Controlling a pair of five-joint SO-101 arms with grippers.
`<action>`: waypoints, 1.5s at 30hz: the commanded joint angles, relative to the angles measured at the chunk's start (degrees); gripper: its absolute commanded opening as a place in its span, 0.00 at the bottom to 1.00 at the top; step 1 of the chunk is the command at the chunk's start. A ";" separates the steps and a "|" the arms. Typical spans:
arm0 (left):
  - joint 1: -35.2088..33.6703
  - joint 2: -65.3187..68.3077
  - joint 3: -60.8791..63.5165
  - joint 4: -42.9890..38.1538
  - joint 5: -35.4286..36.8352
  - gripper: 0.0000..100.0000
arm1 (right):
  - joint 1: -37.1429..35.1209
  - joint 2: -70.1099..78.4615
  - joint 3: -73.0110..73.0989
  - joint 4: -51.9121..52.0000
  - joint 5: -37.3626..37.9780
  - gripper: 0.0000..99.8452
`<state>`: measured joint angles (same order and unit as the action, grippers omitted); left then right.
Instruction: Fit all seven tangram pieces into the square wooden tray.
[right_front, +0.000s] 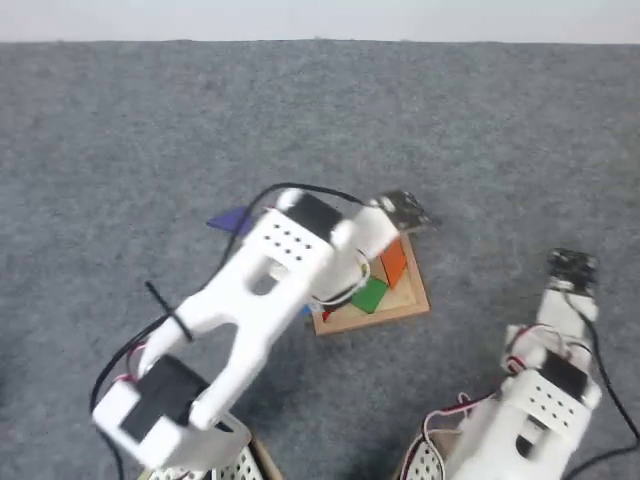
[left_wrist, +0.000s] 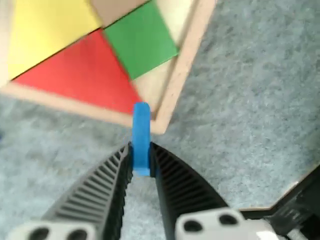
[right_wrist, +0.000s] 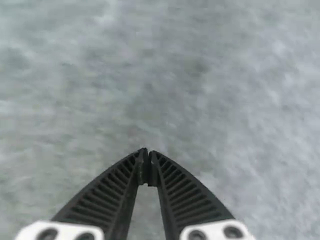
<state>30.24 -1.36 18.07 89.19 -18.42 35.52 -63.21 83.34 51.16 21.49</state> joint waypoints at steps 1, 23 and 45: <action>3.96 2.99 -2.68 -2.73 -3.52 0.01 | 5.67 -0.66 -3.69 0.57 0.88 0.01; 4.48 12.92 -3.03 -9.14 -8.09 0.10 | 3.74 -0.66 -2.11 0.40 0.79 0.01; -5.01 13.45 -9.19 -9.05 -11.87 0.10 | 3.30 -0.92 -2.11 0.57 0.79 0.01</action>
<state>27.34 12.26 11.30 80.92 -28.53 39.30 -63.21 83.34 51.16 21.85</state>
